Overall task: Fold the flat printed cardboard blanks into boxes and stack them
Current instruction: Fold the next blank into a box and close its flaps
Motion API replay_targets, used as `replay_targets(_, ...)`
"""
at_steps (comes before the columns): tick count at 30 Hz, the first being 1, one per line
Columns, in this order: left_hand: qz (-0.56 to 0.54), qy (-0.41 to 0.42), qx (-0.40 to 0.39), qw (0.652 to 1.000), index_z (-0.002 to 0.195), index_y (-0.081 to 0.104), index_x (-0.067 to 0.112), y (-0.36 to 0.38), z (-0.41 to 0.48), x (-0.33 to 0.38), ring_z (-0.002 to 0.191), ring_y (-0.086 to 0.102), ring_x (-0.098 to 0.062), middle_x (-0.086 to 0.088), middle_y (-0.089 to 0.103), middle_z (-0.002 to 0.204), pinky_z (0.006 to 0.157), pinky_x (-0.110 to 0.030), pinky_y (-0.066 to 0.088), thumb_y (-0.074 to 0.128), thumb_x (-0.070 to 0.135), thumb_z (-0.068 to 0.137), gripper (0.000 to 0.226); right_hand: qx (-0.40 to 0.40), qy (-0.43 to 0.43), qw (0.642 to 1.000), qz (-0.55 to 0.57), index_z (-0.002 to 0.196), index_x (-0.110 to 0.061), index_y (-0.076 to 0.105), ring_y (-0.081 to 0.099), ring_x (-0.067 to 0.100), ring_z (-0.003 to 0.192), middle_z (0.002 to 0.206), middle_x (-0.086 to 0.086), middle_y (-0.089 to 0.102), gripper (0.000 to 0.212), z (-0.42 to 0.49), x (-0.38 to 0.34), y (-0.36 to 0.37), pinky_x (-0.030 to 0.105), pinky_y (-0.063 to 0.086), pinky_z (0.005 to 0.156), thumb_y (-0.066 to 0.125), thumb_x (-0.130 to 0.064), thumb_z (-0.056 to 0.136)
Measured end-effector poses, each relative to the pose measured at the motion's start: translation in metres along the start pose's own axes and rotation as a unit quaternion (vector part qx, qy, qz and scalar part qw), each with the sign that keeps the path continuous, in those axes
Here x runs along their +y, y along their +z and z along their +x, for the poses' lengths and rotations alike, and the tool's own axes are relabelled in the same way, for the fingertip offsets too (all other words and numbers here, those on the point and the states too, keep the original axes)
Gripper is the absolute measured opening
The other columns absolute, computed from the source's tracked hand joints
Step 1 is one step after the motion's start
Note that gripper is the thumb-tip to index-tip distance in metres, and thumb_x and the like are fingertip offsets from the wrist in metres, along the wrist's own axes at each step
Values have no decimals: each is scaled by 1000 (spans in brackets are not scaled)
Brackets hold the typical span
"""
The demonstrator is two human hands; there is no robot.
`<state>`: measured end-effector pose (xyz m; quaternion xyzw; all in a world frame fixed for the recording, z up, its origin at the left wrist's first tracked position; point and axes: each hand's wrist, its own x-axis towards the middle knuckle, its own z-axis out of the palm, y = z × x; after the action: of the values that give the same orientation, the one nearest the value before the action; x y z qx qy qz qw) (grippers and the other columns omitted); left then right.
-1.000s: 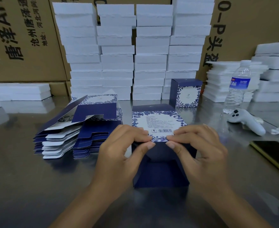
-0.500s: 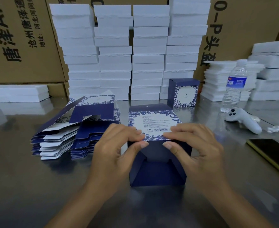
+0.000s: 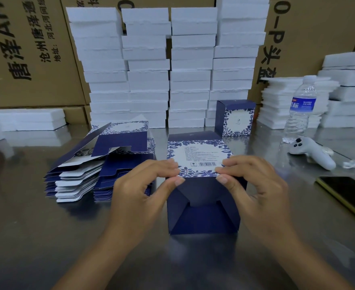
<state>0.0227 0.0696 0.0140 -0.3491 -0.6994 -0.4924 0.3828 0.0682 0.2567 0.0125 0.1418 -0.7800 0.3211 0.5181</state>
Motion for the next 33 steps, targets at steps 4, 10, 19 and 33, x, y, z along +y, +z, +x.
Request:
replay_targets(4,-5,-20,-7,1000,78,71,12,0,1,0,91,65,4,10,69,88,82,-10,46,70,15,76,4,5,1,1000,-3,86,-19,74,61,13,90,92,-2,67,17,-1,3,-1,48,48,82,68,-34,81)
replay_targets(10,-9,-37,-11,999,79,69,14,-2,3,-1,93,64,6,12,68,88,83,-8,45,68,13,76,3,8,1,1000,-15,97,-17,72,59,15,100,105,-3,66,22,-4,6,-1,44,48,88,60,-30,85)
replay_targets(19,-26,-61,-2,998,76,68,13,3,0,2,94,63,7,12,69,88,83,-7,44,66,11,78,4,27,15,999,-35,87,-19,73,54,11,91,95,-5,63,21,-3,8,-2,39,45,83,56,-32,85)
replay_targets(33,-19,-63,7,998,77,68,11,4,-1,4,94,62,8,11,68,87,83,-7,43,65,12,79,4,11,76,996,53,92,-27,65,58,-5,97,98,-9,65,10,-3,13,-1,8,39,87,58,-32,86)
